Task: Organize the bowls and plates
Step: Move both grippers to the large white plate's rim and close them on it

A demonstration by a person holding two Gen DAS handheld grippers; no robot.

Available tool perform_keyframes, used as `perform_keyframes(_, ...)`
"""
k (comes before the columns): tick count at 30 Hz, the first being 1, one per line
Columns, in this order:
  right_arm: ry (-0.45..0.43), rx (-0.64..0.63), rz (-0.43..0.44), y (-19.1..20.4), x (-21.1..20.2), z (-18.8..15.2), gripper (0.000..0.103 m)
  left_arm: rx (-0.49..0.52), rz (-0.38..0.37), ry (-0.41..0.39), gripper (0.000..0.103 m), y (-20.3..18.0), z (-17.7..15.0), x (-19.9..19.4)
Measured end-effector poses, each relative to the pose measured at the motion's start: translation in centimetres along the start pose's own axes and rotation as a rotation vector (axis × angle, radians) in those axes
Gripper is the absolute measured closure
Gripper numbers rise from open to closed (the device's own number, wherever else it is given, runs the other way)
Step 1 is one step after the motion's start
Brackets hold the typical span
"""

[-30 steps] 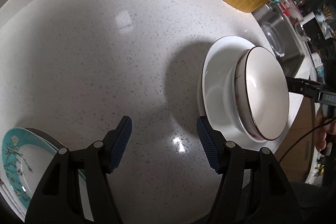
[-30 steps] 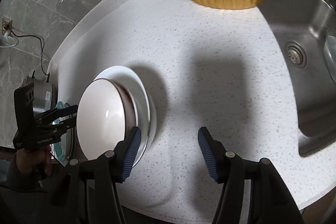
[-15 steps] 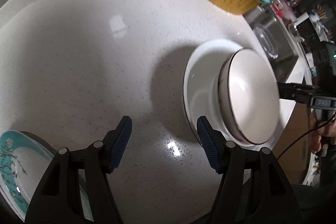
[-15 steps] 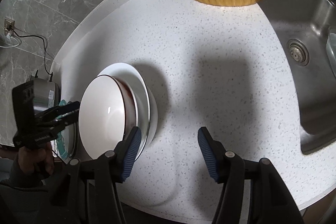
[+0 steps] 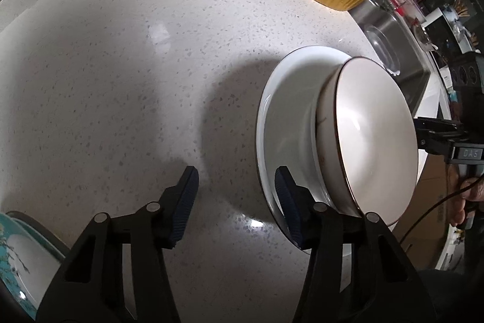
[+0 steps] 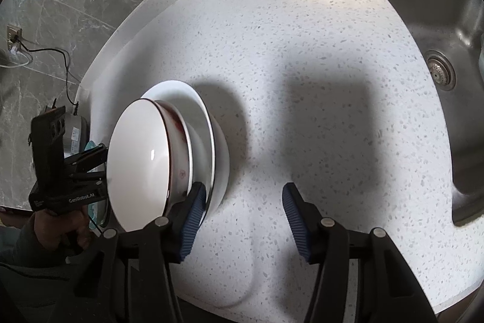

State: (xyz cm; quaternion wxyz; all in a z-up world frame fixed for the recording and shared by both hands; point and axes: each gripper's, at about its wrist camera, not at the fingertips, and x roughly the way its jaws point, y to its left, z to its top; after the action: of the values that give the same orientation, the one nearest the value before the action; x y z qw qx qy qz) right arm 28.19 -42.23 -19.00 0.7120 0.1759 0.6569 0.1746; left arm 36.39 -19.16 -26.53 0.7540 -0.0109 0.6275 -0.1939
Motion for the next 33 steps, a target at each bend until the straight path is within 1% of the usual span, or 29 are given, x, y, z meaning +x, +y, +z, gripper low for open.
perform_keyframes(3, 0.008, -0.004, 0.002, 0.0, 0.8, 0.4, 0.047, 0.007, -0.003, 0.002, 0.053, 0.2, -0.1, 0.0)
perform_keyframes(4, 0.005, -0.006, 0.004, 0.0, 0.9, 0.6, 0.047, 0.003, -0.004, 0.001, 0.051, 0.4, 0.0, 0.0)
perform_keyframes(7, 0.014, -0.03, -0.003, 0.5, 1.6, 0.9, 0.047, 0.015, 0.0, -0.017, 0.05, 0.4, -0.2, -0.1)
perform_keyframes(8, 0.026, -0.054, -0.018, 1.0, 2.2, 1.0, 0.049, 0.023, 0.002, -0.025, 0.05, 0.4, -0.3, -0.1)
perform_keyframes(11, 0.022, -0.075, -0.021, 1.5, 2.9, 0.8, 0.054, 0.026, 0.019, -0.03, 0.05, 0.1, -0.1, 0.2)
perform_keyframes(14, 0.005, -0.077, -0.037, 1.8, 3.5, 0.9, 0.055, 0.034, 0.018, -0.005, 0.05, -0.2, 0.0, 0.9)
perform_keyframes(18, -0.021, -0.127, -0.085, 3.0, 3.9, 0.7, 0.056, 0.055, 0.051, -0.01, 0.052, -0.7, 0.1, 1.2)
perform_keyframes(21, -0.042, -0.144, -0.11, 3.4, 4.0, 0.6, 0.056, 0.058, 0.06, -0.012, 0.05, -0.7, 0.4, 1.2)
perform_keyframes(24, -0.067, -0.139, -0.121, 3.5, 4.1, 0.5, 0.056, 0.049, 0.072, -0.011, 0.045, -0.5, 0.6, 1.2)
perform_keyframes(30, -0.089, -0.101, -0.136, 3.7, 4.1, 0.7, 0.056, 0.021, 0.087, -0.007, 0.045, -0.4, 0.9, 1.2)
perform_keyframes(32, -0.089, -0.092, -0.14, 4.1, 4.5, 1.0, 0.056, 0.018, 0.086, -0.015, 0.046, -0.4, 1.0, 1.1)
perform_keyframes(33, -0.094, -0.09, -0.143, 4.1, 4.5, 1.0, 0.057, 0.019, 0.08, -0.02, 0.05, -0.6, 1.0, 1.2)
